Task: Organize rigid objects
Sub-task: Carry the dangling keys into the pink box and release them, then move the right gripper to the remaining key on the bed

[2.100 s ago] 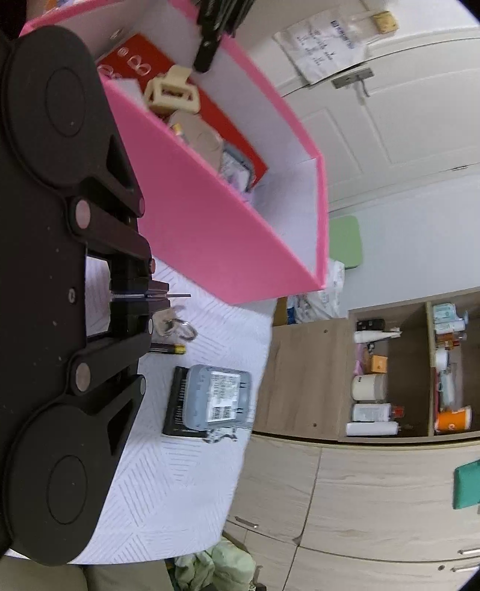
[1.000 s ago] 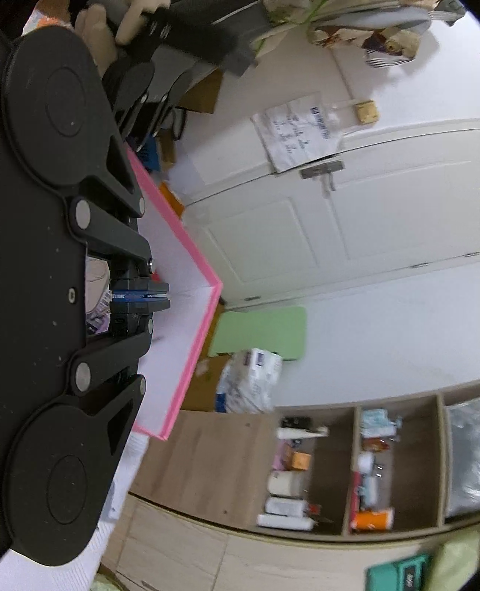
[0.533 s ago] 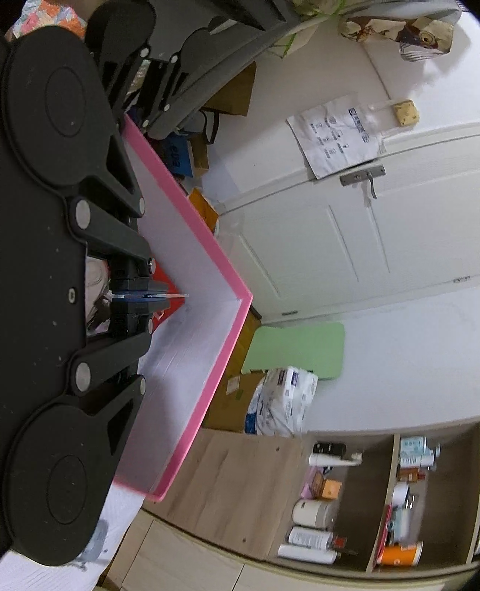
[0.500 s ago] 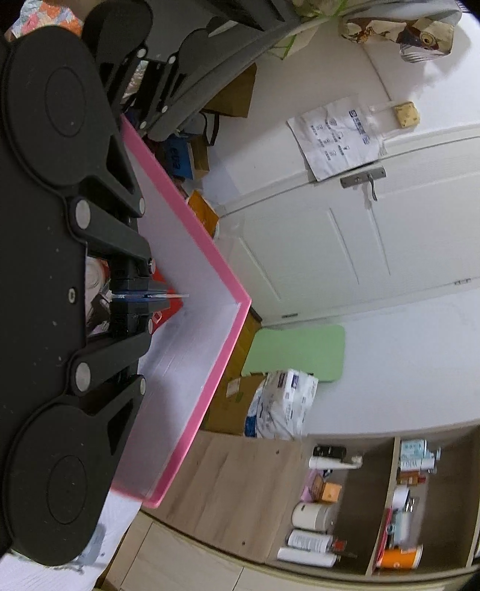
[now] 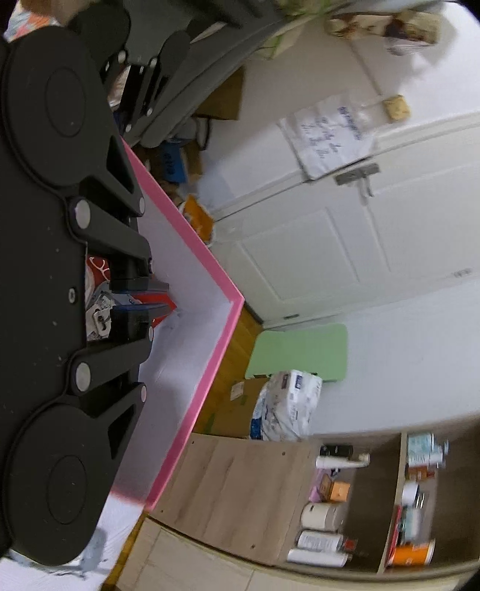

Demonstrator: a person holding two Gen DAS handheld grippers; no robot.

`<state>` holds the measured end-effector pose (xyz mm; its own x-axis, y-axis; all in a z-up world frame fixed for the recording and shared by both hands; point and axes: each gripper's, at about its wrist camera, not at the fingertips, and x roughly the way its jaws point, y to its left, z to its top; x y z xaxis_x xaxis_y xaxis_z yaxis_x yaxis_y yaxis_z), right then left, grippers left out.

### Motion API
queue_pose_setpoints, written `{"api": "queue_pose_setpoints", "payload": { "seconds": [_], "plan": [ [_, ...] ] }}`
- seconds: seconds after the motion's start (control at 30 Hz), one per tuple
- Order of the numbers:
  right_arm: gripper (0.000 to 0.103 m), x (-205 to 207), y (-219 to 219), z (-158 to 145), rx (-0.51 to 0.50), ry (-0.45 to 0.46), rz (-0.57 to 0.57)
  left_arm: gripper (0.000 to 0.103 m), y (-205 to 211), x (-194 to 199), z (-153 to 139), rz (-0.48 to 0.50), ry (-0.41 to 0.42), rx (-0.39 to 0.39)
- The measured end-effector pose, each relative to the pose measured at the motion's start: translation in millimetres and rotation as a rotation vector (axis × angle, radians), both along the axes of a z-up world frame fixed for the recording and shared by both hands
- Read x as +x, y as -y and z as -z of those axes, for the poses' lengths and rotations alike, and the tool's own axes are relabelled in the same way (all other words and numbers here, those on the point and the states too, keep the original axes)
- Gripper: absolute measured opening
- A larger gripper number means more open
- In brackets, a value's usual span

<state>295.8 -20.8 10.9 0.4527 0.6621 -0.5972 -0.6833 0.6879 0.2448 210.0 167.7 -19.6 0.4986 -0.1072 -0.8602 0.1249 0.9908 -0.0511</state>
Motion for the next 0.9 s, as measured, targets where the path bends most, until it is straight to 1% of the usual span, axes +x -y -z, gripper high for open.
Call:
{"api": "queue_pose_setpoints", "payload": {
  "seconds": [0.1, 0.27, 0.37, 0.47, 0.6, 0.67, 0.77, 0.9],
  "plan": [
    [0.01, -7.8, 28.3, -6.5, 0.025, 0.005, 0.061, 0.012, -0.8, -0.5, 0.1, -0.008, -0.002, -0.003],
    [0.012, -21.4, 74.6, -9.8, 0.023, 0.014, 0.174, 0.012, 0.6, 1.1, -0.4, -0.006, -0.007, 0.007],
    [0.013, -28.8, 100.8, -2.7, 0.014, -0.001, 0.246, 0.012, 2.6, 1.1, 0.0, -0.006, -0.006, 0.014],
    [0.013, -32.8, 122.7, 13.0, 0.01, -0.042, 0.303, 0.012, 3.1, -0.1, 0.4, -0.009, -0.004, 0.017],
    [0.014, -34.6, 137.6, 39.3, 0.014, -0.107, 0.34, 0.012, 3.5, -0.1, 0.1, -0.014, -0.004, 0.018],
    [0.014, -37.8, 139.9, 53.3, 0.025, -0.134, 0.341, 0.012, 3.2, 0.3, -0.1, -0.015, -0.005, 0.016],
    [0.017, -37.5, 136.9, 66.5, 0.024, -0.135, 0.34, 0.012, 3.3, 0.4, -0.4, -0.016, -0.006, 0.017],
    [0.017, -28.6, 131.1, 79.3, 0.038, -0.153, 0.34, 0.012, 2.8, 0.2, -0.5, -0.017, -0.006, 0.013]
  ]
}}
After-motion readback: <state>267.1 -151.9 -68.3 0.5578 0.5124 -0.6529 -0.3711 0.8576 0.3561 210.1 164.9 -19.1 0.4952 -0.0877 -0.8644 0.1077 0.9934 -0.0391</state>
